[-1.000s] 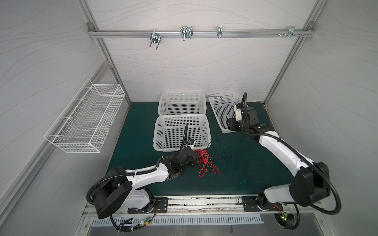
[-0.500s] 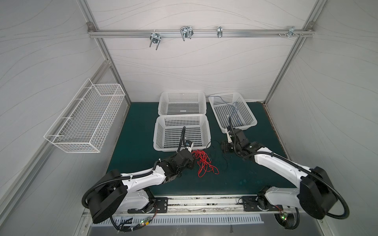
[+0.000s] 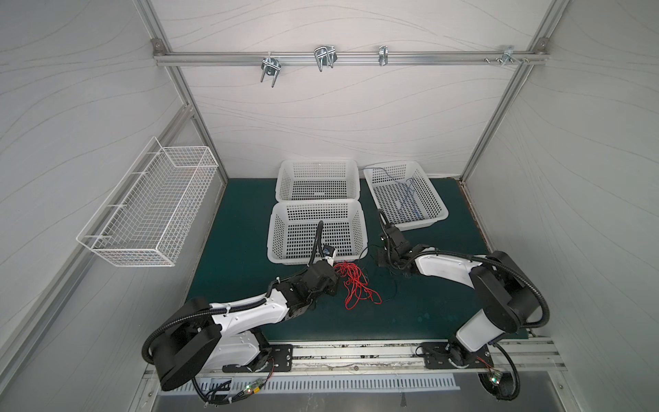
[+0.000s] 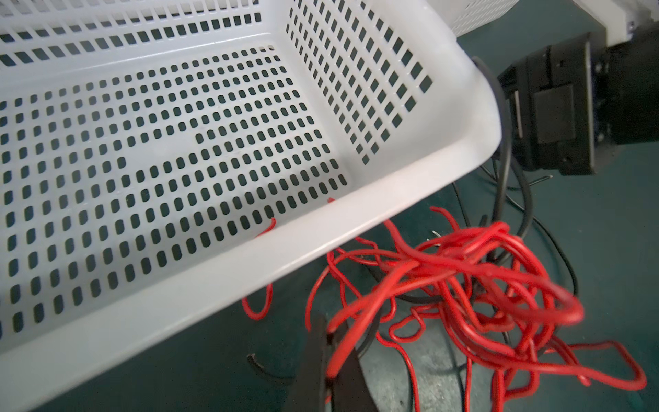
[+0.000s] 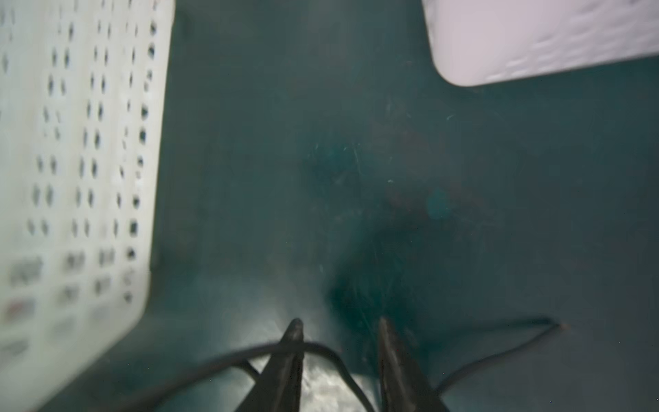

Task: Untangle the cables
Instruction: 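Move the right gripper back down to the wire bundle near the left gripper, then grasp a black wire end beside the bundle with the right gripper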

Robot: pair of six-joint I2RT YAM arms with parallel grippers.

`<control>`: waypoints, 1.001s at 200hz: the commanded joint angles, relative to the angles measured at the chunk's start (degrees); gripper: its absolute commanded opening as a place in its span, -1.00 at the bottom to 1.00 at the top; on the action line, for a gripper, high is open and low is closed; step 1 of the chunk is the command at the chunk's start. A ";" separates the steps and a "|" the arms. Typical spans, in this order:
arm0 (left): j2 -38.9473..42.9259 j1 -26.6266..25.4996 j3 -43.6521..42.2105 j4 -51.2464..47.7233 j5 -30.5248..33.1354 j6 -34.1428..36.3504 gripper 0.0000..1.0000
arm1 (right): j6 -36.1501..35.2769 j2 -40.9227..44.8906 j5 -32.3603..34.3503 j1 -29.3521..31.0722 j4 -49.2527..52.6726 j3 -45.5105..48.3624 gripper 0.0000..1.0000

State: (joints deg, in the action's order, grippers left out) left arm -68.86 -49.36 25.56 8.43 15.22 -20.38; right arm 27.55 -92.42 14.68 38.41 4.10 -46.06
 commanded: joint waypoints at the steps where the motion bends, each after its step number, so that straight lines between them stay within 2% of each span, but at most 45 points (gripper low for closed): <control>1: 1.65 0.26 0.32 0.09 1.34 -1.37 -1.00 | 1.19 0.23 1.50 0.49 -0.83 -1.50 -0.65; 38: 2.70 0.23 -0.40 0.08 3.36 -1.95 -1.00 | 0.51 7.12 4.00 0.72 4.02 -0.65 -1.00; 102: -0.81 0.31 0.82 -0.63 6.98 -3.06 -1.00 | -3.03 26.10 4.50 0.77 12.03 -1.19 -1.00; 152: -5.63 0.30 2.99 -2.64 8.93 -4.82 -1.00 | -6.33 38.51 3.80 0.19 16.02 -6.24 -1.00; 200: -6.81 0.25 3.18 -4.64 13.26 -7.89 -1.00 | -5.61 45.17 -2.14 -5.97 21.67 -13.65 -1.00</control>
State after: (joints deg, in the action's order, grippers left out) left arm -74.85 -49.39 26.79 5.89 23.59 -25.19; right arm 22.02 -50.26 15.57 35.62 22.41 -56.27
